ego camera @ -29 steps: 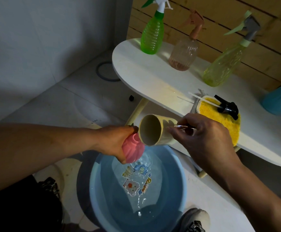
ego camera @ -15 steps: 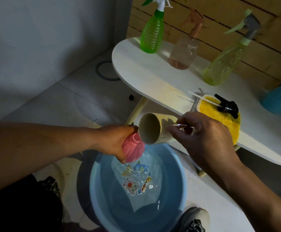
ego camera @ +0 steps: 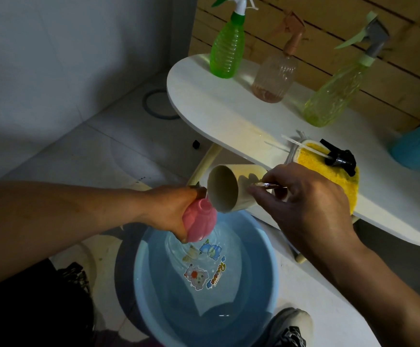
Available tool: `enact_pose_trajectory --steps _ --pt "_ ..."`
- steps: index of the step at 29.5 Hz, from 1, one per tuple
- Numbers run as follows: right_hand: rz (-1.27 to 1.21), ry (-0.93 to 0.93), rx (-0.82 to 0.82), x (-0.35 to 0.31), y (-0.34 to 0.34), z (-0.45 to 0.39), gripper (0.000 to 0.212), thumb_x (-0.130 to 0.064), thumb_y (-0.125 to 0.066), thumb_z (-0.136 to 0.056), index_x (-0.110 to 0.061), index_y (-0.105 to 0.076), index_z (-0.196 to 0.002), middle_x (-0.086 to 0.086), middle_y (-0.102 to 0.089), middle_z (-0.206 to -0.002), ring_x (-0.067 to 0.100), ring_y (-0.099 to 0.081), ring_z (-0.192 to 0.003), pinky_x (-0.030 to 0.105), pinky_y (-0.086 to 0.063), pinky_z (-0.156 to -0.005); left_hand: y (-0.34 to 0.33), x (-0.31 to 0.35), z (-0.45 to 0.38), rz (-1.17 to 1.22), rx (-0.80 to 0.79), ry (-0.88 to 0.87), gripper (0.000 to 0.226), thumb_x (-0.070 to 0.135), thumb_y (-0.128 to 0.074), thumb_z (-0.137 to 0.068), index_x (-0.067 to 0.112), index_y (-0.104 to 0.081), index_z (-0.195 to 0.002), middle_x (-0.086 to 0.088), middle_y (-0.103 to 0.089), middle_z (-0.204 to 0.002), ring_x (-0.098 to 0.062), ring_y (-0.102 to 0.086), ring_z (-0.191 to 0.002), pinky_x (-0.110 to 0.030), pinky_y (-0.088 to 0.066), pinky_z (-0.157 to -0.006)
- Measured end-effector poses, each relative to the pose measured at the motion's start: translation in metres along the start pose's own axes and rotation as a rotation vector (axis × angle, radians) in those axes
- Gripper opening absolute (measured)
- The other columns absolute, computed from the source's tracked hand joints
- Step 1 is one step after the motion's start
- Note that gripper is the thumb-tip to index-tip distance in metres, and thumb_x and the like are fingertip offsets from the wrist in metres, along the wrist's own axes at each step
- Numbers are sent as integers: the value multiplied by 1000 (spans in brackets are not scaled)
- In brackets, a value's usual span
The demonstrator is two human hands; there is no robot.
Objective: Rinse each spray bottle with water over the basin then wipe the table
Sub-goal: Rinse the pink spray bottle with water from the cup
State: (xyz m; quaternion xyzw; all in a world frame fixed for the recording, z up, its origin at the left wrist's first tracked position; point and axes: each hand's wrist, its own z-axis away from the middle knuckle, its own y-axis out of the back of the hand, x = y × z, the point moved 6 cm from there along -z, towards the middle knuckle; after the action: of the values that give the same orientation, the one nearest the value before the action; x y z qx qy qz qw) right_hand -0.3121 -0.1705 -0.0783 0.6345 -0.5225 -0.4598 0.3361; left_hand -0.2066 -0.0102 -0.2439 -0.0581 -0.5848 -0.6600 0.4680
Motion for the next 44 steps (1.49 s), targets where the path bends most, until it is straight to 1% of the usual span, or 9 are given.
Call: enact_pose_trajectory --steps 6,18,26,29,31,36,40,42,44 --pt "27 33 23 -3 4 1 24 -50 -62 -92 -28 -69 -84 -10 -60 -74 14 -56 -70 32 -44 -53 2 -1 0 -28 27 -7 94 40 -96 -62 35 -41 -138 19 -50 -115 -10 -56 -104 -24 -50 -80" --pt "79 102 53 -9 6 4 19 -44 -69 -92 -27 -70 -84 -8 -60 -75 19 -59 -70 31 -43 -50 2 3 0 -3 30 -25 95 37 -98 -61 33 -44 -138 18 -52 -117 -9 -56 -103 -22 -52 -79" --pt "151 194 49 -15 8 7 20 -42 -66 -96 -23 -70 -91 -4 -60 -78 22 -58 -71 30 -40 -49 -1 0 -2 21 43 -47 93 36 -98 -61 31 -45 -136 20 -50 -119 -4 -53 -103 -5 -41 -73" --pt "175 235 58 -18 9 8 22 -41 -62 -99 -22 -70 -92 -3 -60 -79 22 -57 -70 31 -40 -50 -2 -1 -2 38 33 -53 97 38 -99 -60 30 -43 -140 21 -48 -123 -4 -52 -109 -6 -40 -77" --pt "184 263 70 -20 10 9 23 -40 -61 -99 -21 -71 -92 -2 -60 -79 23 -57 -69 31 -40 -50 -2 -2 -3 65 25 -62 95 34 -98 -63 28 -43 -140 24 -46 -117 0 -52 -101 -5 -41 -73" --pt "211 318 98 -24 12 12 20 -36 -66 -98 -18 -72 -91 0 -61 -79 24 -56 -66 30 -39 -50 -1 1 -2 95 32 -41 85 33 -98 -63 42 -39 -124 29 -45 -110 1 -51 -96 -8 -41 -75" --pt "242 370 121 -26 11 14 21 -35 -65 -99 -16 -72 -91 2 -63 -81 25 -57 -67 32 -40 -52 -7 -6 -3 162 -12 18 74 24 -97 -66 39 -45 -116 24 -51 -110 9 -55 -95 -7 -43 -79" --pt "259 395 132 -27 10 15 23 -35 -64 -100 -16 -72 -92 3 -63 -82 26 -57 -67 32 -40 -52 -7 -9 1 162 3 26 78 26 -96 -69 35 -48 -130 21 -51 -117 0 -58 -109 -14 -41 -90" --pt "271 420 144 -28 10 17 23 -34 -63 -101 -15 -71 -91 4 -63 -82 27 -57 -68 33 -40 -53 -1 -10 8 67 57 109 100 38 -92 -72 28 -36 -154 14 -46 -123 -16 -55 -126 -25 -41 -94"
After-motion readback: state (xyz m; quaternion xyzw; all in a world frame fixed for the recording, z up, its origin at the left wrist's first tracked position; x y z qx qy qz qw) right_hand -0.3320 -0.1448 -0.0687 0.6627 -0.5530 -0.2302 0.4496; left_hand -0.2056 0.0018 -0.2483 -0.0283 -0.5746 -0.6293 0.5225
